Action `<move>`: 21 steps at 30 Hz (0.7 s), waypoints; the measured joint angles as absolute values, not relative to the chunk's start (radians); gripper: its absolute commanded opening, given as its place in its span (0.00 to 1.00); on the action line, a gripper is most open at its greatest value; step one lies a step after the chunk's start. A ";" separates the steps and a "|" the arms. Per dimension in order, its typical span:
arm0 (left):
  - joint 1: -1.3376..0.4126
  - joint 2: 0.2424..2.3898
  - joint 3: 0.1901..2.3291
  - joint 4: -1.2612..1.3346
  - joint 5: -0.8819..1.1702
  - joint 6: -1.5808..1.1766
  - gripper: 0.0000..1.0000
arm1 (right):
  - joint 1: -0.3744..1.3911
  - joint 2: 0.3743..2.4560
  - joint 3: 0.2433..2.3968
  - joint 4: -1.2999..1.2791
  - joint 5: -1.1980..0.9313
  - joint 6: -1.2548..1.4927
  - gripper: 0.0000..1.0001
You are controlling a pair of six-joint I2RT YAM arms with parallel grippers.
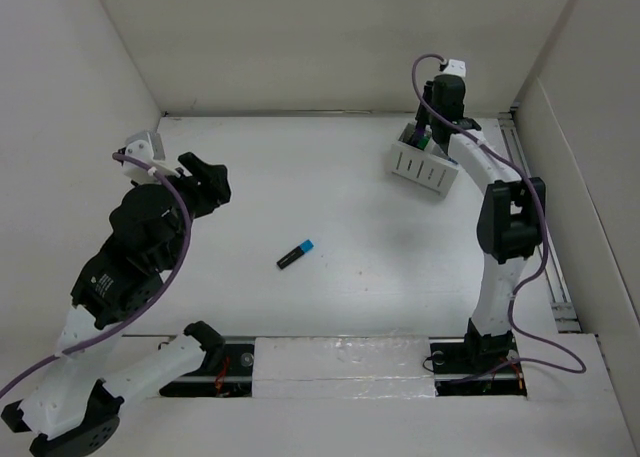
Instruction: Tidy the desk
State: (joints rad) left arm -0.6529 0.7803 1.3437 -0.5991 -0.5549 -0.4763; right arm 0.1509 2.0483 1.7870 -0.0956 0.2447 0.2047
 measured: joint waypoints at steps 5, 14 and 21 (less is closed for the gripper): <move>-0.653 0.747 1.349 -0.628 -0.595 -0.495 0.58 | 0.183 2.048 1.677 -0.053 0.263 0.194 0.37; -0.653 0.700 1.349 -0.626 -0.611 -0.482 0.60 | 0.229 1.944 1.602 -0.035 0.288 0.183 0.74; -0.653 0.730 1.322 -0.565 -0.565 -0.398 0.63 | 0.310 1.747 1.574 -0.091 0.292 0.170 0.48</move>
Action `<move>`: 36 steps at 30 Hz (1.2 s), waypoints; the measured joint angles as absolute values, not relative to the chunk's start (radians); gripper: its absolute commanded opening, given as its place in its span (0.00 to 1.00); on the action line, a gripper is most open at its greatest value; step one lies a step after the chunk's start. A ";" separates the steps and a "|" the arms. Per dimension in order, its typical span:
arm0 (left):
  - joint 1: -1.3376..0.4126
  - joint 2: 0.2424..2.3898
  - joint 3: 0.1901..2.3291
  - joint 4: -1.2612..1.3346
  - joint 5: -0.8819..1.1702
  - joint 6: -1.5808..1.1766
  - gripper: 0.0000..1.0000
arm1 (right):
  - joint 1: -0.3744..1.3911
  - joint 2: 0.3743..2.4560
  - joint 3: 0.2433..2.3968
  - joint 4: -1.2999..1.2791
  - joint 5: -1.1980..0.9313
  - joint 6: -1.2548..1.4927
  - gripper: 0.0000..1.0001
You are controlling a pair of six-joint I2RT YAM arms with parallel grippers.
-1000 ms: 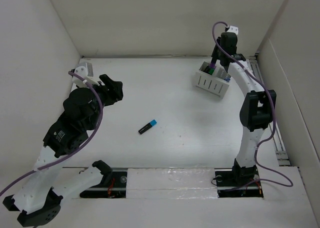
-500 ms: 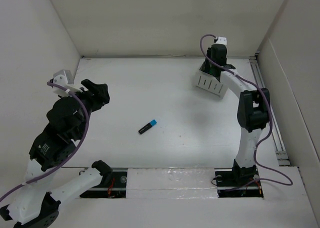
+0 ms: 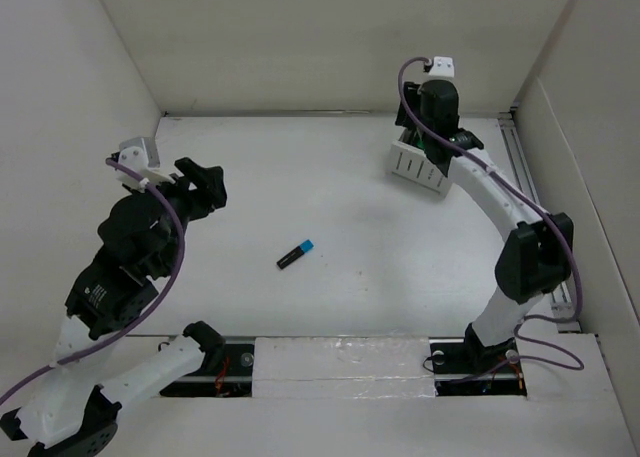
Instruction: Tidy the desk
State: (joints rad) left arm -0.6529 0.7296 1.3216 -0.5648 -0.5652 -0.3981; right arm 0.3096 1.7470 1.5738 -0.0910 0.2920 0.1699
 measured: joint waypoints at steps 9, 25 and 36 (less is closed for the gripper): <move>-0.653 0.726 1.195 -0.494 -0.442 -0.336 0.65 | 0.757 1.619 1.308 -0.262 0.207 0.342 0.17; -0.659 0.596 1.116 -0.432 -0.224 -0.316 0.66 | 0.957 1.966 1.399 -0.442 0.081 0.708 0.74; -0.673 0.556 1.086 -0.432 -0.192 -0.327 0.66 | 0.965 2.121 1.588 -0.458 0.115 0.771 0.72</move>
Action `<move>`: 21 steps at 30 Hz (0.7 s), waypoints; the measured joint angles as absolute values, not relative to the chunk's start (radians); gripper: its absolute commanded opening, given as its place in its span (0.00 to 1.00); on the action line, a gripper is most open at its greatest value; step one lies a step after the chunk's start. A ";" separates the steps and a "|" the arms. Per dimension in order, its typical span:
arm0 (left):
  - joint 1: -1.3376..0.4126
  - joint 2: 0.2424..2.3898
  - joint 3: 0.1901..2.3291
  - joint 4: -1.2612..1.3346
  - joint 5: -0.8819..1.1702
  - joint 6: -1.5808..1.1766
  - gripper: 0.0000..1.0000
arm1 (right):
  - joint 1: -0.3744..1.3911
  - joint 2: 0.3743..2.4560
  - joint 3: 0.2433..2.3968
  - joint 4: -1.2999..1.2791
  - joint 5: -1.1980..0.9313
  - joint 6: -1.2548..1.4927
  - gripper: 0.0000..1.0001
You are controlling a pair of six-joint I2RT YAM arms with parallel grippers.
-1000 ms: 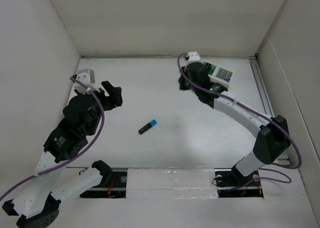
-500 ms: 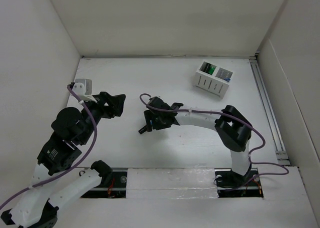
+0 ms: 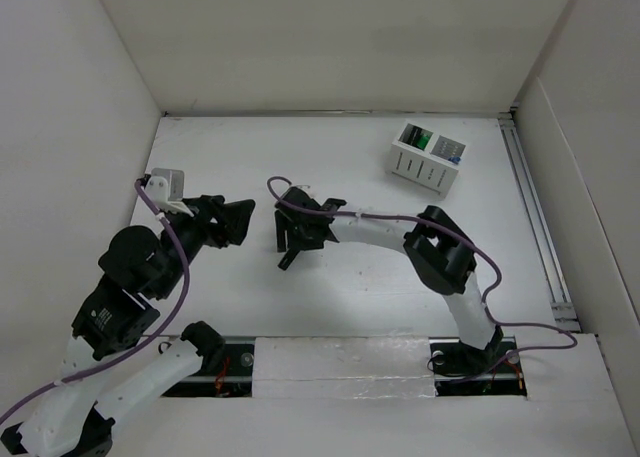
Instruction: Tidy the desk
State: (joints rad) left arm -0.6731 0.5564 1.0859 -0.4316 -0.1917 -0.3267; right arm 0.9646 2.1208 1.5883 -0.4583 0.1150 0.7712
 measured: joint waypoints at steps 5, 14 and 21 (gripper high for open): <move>-0.673 0.545 1.086 -0.432 -0.192 -0.330 0.66 | 0.970 2.185 1.701 -0.537 0.159 0.730 0.67; -0.673 0.541 1.086 -0.432 -0.216 -0.330 0.66 | 0.996 2.315 1.922 -0.716 0.262 0.625 0.57; -0.673 0.541 1.089 -0.433 -0.246 -0.322 0.66 | 1.039 2.306 1.900 -0.750 0.312 0.597 0.28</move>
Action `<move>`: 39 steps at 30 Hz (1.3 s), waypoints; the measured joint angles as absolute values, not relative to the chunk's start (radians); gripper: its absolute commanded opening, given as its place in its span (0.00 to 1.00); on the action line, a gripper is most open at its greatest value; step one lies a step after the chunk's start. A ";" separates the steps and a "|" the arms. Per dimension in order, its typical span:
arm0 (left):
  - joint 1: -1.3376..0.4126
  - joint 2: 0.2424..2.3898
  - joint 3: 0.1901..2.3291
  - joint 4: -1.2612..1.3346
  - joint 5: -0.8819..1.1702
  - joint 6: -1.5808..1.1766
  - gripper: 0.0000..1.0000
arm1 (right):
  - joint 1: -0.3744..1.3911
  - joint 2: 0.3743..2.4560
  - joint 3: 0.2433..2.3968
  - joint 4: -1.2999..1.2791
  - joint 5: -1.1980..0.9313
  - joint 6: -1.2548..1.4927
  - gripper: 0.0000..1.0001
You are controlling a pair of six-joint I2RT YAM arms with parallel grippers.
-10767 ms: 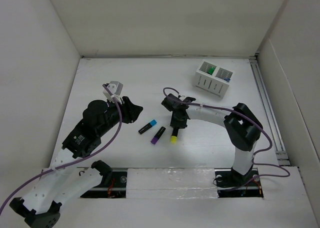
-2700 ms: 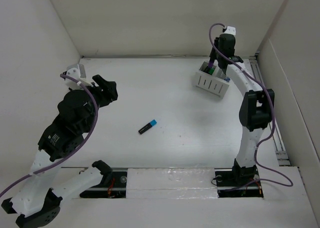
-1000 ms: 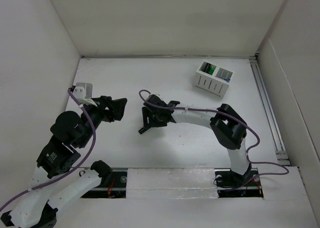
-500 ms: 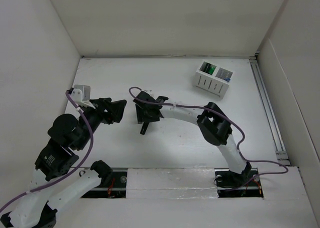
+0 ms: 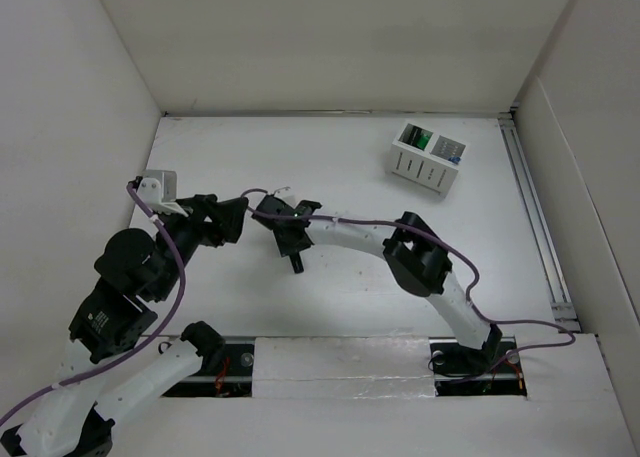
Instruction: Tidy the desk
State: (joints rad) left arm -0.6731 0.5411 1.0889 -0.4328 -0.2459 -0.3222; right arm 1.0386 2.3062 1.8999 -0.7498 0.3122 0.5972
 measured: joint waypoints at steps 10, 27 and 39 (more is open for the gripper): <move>-0.673 0.582 1.100 -0.438 -0.265 -0.320 0.66 | 0.988 2.180 1.737 -0.705 0.281 0.529 0.15; -0.673 0.781 1.128 -0.369 -0.240 -0.437 0.66 | 0.215 1.879 1.750 -0.293 0.058 0.358 0.16; -0.673 0.875 1.179 -0.332 -0.249 -0.498 0.66 | 0.099 2.003 1.828 -0.133 0.048 0.241 0.18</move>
